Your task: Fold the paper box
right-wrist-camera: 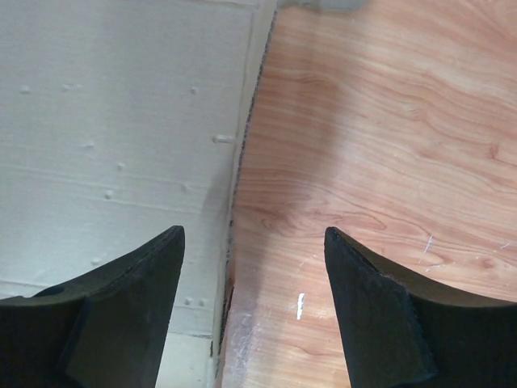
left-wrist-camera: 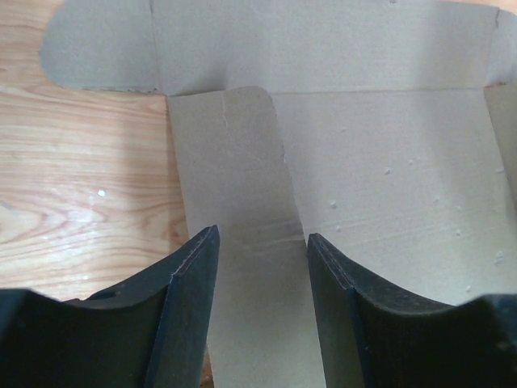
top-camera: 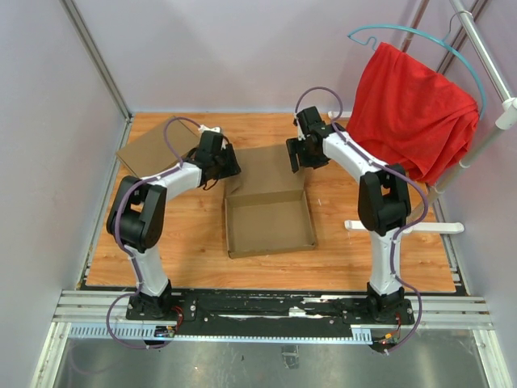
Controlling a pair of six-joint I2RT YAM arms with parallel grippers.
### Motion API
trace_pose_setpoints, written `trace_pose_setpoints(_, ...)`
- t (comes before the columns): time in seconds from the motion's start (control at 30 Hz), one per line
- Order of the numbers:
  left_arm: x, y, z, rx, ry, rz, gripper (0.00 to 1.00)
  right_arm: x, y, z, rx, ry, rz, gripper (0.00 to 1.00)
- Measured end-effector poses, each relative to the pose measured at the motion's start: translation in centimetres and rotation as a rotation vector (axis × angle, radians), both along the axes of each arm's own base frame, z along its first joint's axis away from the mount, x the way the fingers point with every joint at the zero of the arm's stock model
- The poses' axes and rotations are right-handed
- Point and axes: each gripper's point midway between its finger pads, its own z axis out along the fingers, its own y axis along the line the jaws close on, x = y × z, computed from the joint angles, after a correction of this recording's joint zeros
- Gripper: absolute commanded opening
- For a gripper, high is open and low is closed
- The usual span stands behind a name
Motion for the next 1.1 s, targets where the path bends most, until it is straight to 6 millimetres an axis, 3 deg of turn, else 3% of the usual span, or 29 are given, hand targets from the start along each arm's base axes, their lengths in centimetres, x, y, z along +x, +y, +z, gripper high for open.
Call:
trace_pose_setpoints(0.3,0.3,1.3,1.7,0.055,-0.027,0.038,0.54,0.9,-0.6,-1.8,-0.050,0.050,0.009,0.70)
trace_pose_setpoints(0.53,0.4,1.3,3.8,0.042,-0.067,0.041,0.54,2.8,-0.1,1.0,-0.028,-0.021,0.025,0.68)
trace_pose_setpoints(0.67,0.5,1.6,4.6,0.048,-0.084,0.051,0.54,4.1,0.7,1.8,-0.009,-0.052,0.037,0.62)
trace_pose_setpoints(0.8,0.4,2.3,5.0,0.074,-0.089,0.073,0.54,4.7,1.2,0.7,0.000,-0.039,0.047,0.53)
trace_pose_setpoints(0.93,0.2,3.0,6.8,0.083,-0.129,0.095,0.54,4.9,1.4,-1.2,-0.006,-0.001,0.054,0.47)
trace_pose_setpoints(1.1,-0.4,4.1,8.7,0.080,-0.175,0.124,0.54,5.5,1.9,-2.2,-0.002,0.009,0.062,0.35)
